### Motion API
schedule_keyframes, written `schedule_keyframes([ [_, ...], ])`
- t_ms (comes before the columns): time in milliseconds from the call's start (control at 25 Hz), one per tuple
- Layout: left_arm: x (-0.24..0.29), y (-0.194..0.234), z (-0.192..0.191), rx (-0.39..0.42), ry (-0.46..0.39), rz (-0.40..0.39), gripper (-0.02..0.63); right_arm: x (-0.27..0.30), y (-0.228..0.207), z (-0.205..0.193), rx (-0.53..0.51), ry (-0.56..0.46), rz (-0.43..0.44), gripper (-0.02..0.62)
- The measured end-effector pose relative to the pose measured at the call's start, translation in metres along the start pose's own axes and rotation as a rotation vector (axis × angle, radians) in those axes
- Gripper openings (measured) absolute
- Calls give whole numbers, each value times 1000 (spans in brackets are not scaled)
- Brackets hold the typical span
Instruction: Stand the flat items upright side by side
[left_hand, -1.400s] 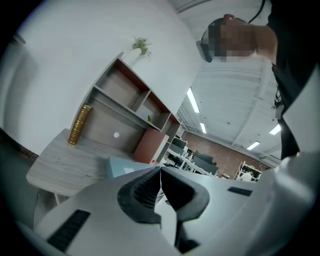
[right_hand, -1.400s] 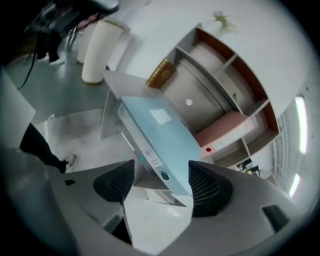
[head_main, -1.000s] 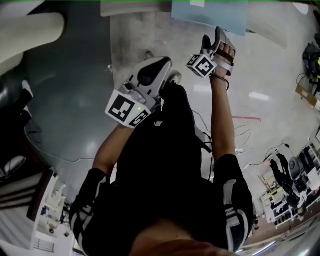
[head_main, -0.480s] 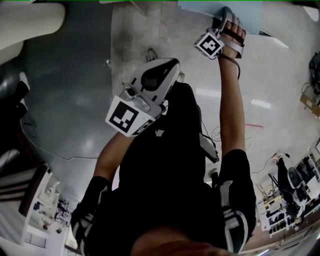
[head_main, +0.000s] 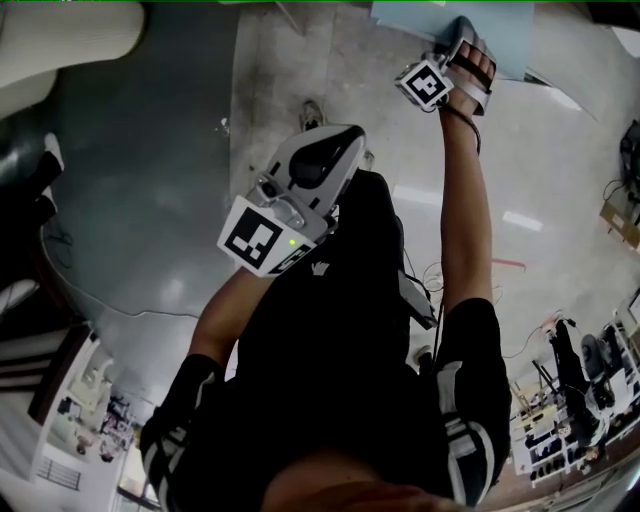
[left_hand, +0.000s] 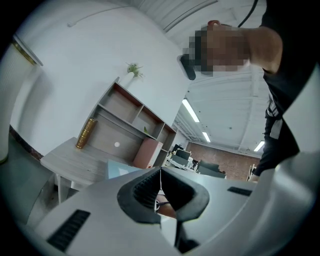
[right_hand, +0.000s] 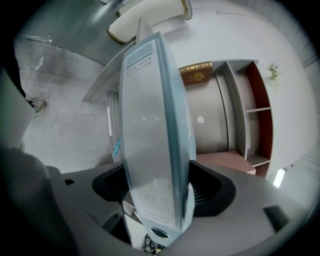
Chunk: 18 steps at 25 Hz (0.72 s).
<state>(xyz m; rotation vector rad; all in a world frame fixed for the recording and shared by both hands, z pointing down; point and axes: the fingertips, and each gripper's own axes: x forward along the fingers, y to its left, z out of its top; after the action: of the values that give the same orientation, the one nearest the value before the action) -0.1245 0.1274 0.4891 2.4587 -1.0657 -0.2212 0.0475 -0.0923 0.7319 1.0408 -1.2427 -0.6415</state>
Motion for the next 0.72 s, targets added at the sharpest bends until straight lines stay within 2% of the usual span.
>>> schedule_keyframes([
  [200,-8,0,9,-9,0,6,25,-27,4,3,-1,-24,38,364],
  [480,-14,-14,25,-25,1,-1,25,-78,-5,17,117,-140,85,350],
  [600,-22,-28,41,-9,-9,-8,25,-101,-13,23,216,-213,101,348],
  [720,-25,-40,61,14,-28,-26,25,-120,-37,27,389,-291,113,348],
])
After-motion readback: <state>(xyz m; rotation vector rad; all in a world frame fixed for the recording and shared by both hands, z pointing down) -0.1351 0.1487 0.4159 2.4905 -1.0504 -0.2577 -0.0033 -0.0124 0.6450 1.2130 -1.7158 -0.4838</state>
